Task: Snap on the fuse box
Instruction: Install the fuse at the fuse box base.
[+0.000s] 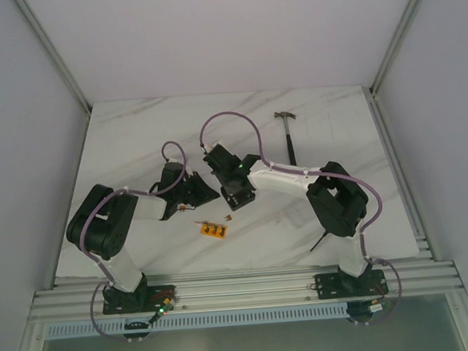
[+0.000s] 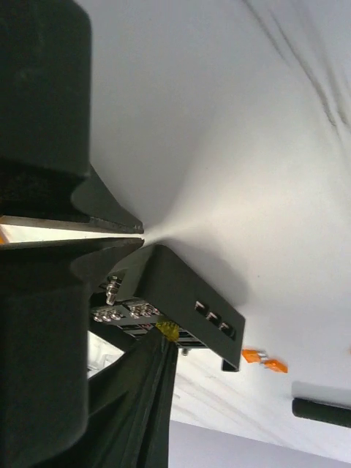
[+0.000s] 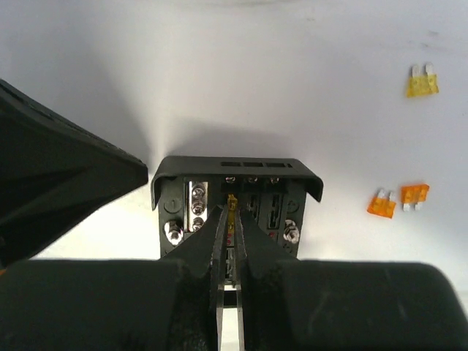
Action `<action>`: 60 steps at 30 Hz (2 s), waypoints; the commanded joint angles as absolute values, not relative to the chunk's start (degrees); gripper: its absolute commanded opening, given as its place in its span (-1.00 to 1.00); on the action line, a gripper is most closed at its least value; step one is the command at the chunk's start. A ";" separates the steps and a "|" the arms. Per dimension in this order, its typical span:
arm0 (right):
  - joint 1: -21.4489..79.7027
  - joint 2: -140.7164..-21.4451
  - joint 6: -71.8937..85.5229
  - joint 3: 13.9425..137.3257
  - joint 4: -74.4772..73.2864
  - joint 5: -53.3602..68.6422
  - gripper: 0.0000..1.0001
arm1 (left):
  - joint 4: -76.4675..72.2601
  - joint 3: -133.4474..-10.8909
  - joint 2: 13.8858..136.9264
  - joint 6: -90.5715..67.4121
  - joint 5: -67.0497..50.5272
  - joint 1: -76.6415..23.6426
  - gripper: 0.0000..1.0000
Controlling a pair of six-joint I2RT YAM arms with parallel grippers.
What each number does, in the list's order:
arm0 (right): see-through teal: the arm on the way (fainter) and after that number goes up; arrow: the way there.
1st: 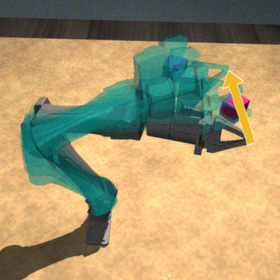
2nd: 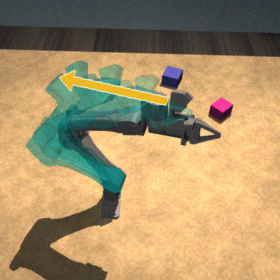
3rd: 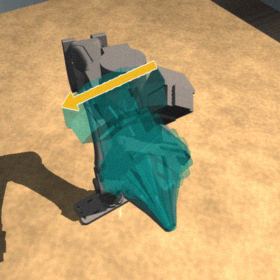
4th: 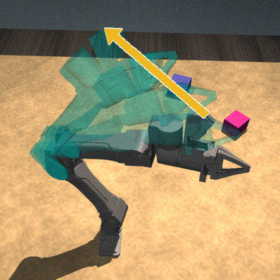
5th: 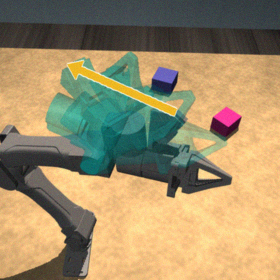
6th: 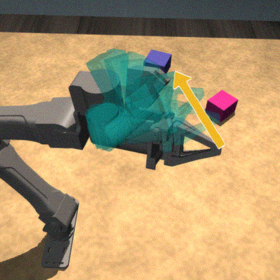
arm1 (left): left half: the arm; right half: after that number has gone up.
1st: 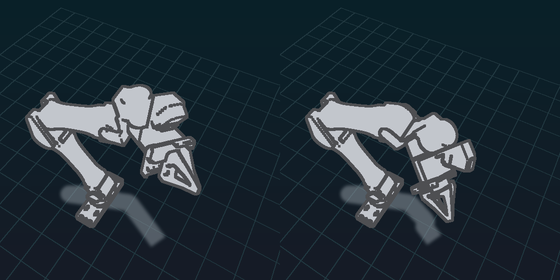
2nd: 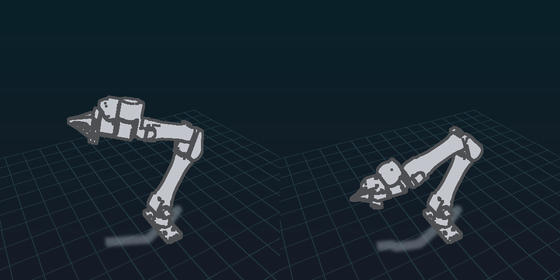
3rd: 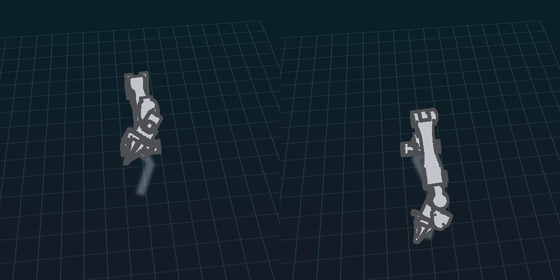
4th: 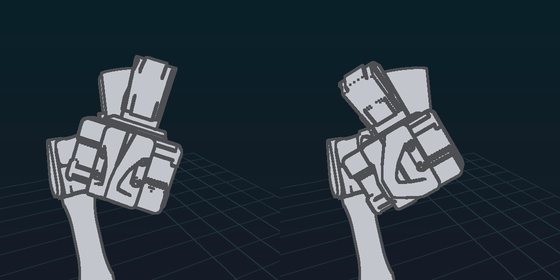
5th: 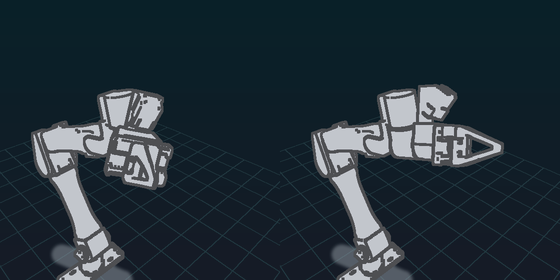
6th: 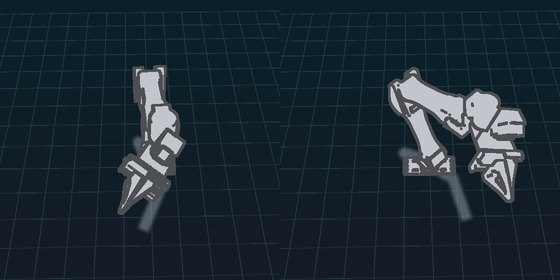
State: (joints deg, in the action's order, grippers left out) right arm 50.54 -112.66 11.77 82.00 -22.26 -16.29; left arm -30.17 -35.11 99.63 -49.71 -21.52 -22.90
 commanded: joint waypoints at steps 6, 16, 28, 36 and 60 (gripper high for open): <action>50.93 -112.42 10.49 79.65 -25.86 -18.87 -1.00 | -19.13 -33.86 101.70 -46.86 -16.04 -22.59 -0.66; 50.97 -111.09 9.90 78.72 -23.65 -15.26 -0.66 | -19.16 -33.69 95.06 -47.02 -17.70 -23.38 -0.38; 49.86 -107.80 10.79 80.52 -26.69 -13.64 -0.37 | -18.10 -35.96 94.18 -47.49 -17.48 -26.57 -0.19; 49.13 -109.07 10.07 82.36 -30.14 -11.27 -0.62 | -17.75 -37.30 95.31 -47.75 -17.43 -27.43 -0.14; 47.75 -114.09 10.28 87.22 -31.93 -10.69 -0.67 | -17.62 -39.34 100.51 -48.69 -14.68 -28.12 -0.20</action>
